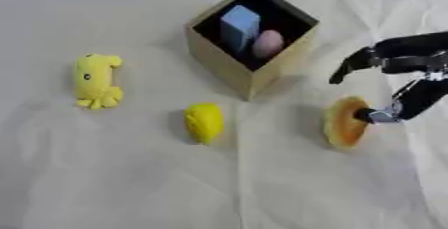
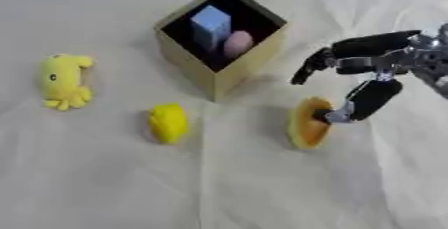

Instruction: Pick up objects on the table and place them in the box.

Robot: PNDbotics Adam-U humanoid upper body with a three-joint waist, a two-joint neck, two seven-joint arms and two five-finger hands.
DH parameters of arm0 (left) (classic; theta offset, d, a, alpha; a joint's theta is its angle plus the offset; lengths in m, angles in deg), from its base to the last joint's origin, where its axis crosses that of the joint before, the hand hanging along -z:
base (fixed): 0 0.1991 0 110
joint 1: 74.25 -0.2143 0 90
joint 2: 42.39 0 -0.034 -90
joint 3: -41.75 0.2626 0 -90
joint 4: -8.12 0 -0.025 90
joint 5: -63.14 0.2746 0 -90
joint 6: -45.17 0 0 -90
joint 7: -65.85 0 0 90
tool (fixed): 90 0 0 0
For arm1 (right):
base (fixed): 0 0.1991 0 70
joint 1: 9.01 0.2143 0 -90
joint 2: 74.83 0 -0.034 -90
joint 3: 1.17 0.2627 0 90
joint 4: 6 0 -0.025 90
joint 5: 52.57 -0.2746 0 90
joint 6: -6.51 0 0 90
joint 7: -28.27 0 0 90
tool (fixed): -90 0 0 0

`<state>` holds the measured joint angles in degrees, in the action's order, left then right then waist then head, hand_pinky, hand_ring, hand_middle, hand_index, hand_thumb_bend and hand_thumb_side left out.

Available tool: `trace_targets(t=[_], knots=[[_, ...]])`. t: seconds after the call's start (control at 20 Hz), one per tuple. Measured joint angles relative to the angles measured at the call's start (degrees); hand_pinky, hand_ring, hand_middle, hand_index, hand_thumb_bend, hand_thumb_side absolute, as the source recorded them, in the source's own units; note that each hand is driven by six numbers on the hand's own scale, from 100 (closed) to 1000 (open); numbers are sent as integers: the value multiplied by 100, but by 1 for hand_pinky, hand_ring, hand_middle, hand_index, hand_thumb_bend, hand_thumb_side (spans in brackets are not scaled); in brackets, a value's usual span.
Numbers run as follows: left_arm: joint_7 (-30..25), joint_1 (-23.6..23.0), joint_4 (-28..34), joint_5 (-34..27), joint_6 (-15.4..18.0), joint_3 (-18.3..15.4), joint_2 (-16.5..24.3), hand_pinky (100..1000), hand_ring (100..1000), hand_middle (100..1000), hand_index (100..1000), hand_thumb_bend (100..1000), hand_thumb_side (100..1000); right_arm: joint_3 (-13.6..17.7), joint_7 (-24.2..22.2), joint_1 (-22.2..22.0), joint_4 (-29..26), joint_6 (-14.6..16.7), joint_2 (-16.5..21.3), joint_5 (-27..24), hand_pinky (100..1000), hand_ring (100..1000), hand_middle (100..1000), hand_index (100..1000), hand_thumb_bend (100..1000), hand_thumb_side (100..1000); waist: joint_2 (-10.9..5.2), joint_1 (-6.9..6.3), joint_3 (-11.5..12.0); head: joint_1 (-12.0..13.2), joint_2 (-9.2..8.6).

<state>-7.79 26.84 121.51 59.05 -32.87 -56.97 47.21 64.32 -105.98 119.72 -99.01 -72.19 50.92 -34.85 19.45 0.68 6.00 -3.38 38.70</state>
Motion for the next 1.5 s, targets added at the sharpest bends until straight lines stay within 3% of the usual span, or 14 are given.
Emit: trace_targets(t=[0.75, 0.95, 1.05, 1.15, 1.2, 1.5], knots=[[-28, 9, 0, -3, 2, 2, -45, 879, 669, 674, 849, 197, 768, -378, -184, 170, 562, 266, -345, 357, 881, 863, 743, 864, 434, 306, 4, -18, 26, -26, -45], [-29, 9, 0, -3, 1, 2, -45, 880, 669, 675, 848, 196, 770, -424, -79, 216, 732, 365, -434, 584, 869, 832, 667, 805, 472, 251, 4, -4, 26, -25, -48], [-31, 9, 0, -3, -1, 2, -46, 880, 669, 675, 848, 196, 770, -424, 33, 231, 763, 405, -467, 673, 862, 803, 592, 738, 440, 239, 4, 3, 25, -24, -48], [-32, 9, 0, -3, -2, 2, -46, 880, 669, 675, 848, 196, 770, -423, 172, 225, 781, 419, -470, 707, 862, 803, 592, 738, 440, 239, 4, -1, 21, -23, -48], [-33, 9, 0, -3, -2, 2, -46, 880, 670, 675, 847, 195, 770, -420, 234, 212, 783, 417, -470, 709, 852, 755, 528, 672, 336, 238, 4, -3, 21, -23, -48], [-57, 7, 0, -3, 0, 1, -46, 880, 670, 676, 847, 196, 770, -162, 441, 51, 226, 327, -293, 282, 849, 749, 551, 689, 180, 236, 3, -4, -12, 13, -49]])
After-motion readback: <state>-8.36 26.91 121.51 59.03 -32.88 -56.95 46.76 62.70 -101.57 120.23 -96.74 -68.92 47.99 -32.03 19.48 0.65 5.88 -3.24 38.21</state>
